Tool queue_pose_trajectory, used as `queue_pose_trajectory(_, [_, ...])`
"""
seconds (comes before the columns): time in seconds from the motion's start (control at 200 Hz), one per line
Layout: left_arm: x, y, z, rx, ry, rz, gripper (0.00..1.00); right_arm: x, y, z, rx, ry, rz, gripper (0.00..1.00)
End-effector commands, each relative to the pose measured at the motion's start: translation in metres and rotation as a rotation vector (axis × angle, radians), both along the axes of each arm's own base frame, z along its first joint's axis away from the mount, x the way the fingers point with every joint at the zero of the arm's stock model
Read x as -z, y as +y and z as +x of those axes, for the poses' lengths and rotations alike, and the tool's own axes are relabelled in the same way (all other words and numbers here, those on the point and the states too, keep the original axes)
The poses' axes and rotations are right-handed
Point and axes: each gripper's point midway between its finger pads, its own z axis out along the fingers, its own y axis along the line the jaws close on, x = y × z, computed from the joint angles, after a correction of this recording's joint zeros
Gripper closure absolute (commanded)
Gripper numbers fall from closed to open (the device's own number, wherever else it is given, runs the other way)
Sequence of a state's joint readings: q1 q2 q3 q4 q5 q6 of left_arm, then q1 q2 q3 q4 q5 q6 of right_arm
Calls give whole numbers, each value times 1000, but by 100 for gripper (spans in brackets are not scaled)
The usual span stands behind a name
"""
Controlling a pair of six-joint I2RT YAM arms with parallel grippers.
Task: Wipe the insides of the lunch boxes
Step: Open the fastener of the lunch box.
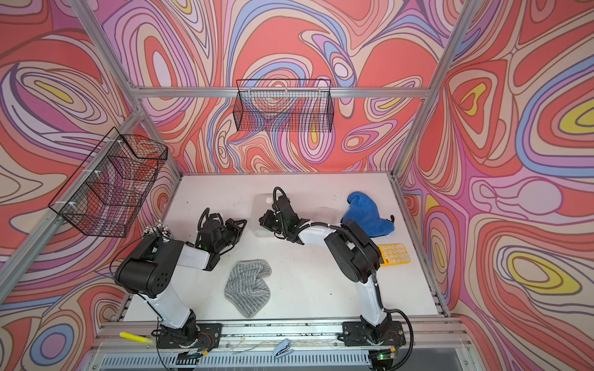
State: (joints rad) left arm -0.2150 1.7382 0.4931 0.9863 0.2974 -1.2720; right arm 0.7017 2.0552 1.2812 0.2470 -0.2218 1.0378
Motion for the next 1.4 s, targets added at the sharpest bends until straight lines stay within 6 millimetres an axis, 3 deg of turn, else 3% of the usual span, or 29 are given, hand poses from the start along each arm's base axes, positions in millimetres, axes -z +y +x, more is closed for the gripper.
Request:
queue_pose_trajectory(0.0, [-11,0,3,15,-26,10,87,82,-30,-31,16,200,-204,100])
queue_pose_trajectory(0.17, [-16,2,0,19,-28,30,67,75,-26,-29,4,176,-181,100])
queue_pose_trajectory(0.341, [-17,3,-6,31,-8,62,50,56,-14,-22,-30,112,-118,100])
queue_pose_trajectory(0.366, [-31,0,4,33,-38,61,48,52,-12,-21,-35,102,-106,97])
queue_pose_trajectory(0.641, [-46,0,10,73,-25,172,35,2,-4,-13,-78,-41,-46,59])
queue_pose_trajectory(0.901, [-70,-1,30,157,-25,384,23,-39,-20,-23,-75,-146,-52,47])
queue_pose_trajectory(1.047, [-78,-5,53,227,-28,495,21,-45,-36,-34,-57,-161,-71,44])
queue_pose_trajectory(1.157, [-79,-11,73,278,-35,552,21,-32,-47,-43,-48,-132,-101,43])
queue_pose_trajectory(1.177, [-78,-12,76,289,-32,561,21,-42,-49,-45,-43,-147,-88,43])
queue_pose_trajectory(1.397, [-70,-26,114,365,-50,600,21,-20,-60,-58,-18,-86,-84,41])
